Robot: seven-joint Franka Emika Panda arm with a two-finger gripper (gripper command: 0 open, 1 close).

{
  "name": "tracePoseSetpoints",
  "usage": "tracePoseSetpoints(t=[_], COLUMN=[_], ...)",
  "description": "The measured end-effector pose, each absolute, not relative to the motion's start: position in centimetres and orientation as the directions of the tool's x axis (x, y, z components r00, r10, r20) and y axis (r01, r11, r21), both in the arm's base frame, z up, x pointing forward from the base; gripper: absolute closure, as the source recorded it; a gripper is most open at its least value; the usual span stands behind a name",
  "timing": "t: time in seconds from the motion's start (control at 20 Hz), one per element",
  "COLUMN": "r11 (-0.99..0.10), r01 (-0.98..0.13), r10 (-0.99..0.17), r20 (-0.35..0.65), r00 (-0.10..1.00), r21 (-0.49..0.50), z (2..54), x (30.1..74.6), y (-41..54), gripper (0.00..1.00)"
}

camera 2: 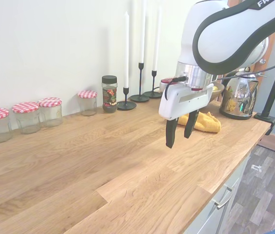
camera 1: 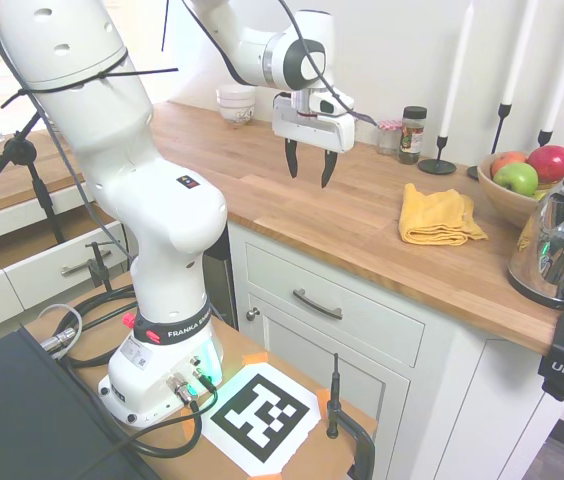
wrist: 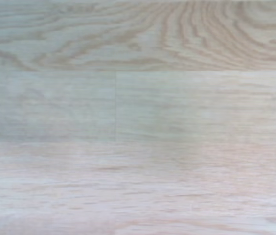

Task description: Wipe the counter

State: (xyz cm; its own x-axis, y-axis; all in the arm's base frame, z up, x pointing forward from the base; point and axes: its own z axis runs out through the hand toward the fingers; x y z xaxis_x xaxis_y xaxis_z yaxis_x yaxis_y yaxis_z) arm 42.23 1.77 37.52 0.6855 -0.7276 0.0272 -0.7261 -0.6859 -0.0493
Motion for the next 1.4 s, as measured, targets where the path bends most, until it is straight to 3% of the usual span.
tracePoseSetpoints(t=[0.4,1.4], r11=[-0.666,-0.530], r01=[-0.744,-0.845], r10=[-0.746,-0.847], r20=[0.057,0.098], r00=[0.664,0.523], r21=[-0.046,-0.075], z=[38.3,40.3], x=[42.8,46.5], y=[0.0,-18.9], gripper=[0.00,0.00])
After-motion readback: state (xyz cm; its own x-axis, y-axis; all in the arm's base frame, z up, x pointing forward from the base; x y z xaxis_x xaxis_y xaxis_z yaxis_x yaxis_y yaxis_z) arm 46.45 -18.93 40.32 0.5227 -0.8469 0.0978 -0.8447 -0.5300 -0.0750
